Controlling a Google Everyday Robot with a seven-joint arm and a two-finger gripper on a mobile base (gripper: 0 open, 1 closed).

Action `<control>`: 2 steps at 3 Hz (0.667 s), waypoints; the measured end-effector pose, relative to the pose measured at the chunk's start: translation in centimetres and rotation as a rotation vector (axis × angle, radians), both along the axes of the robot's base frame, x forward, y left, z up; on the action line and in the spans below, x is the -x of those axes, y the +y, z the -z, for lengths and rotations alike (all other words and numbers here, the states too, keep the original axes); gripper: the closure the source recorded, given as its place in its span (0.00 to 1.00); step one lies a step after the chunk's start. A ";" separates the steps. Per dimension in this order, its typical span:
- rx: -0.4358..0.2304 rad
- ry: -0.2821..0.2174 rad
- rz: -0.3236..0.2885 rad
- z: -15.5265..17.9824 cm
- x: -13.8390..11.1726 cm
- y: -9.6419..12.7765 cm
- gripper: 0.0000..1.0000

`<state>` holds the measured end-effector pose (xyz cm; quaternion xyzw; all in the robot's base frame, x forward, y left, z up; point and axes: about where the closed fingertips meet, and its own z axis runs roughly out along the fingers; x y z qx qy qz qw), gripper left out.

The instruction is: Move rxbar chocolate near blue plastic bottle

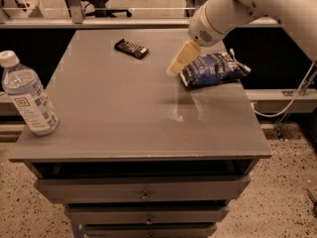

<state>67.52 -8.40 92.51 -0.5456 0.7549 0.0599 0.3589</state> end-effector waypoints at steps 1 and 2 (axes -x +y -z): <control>-0.171 -0.013 0.049 0.9 -5.8 2.4 0.00; -0.298 -0.014 0.082 1.0 -10.0 4.8 0.00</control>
Offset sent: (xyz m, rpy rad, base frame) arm 0.1533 0.0719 -0.0040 0.4549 -0.0247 -0.1278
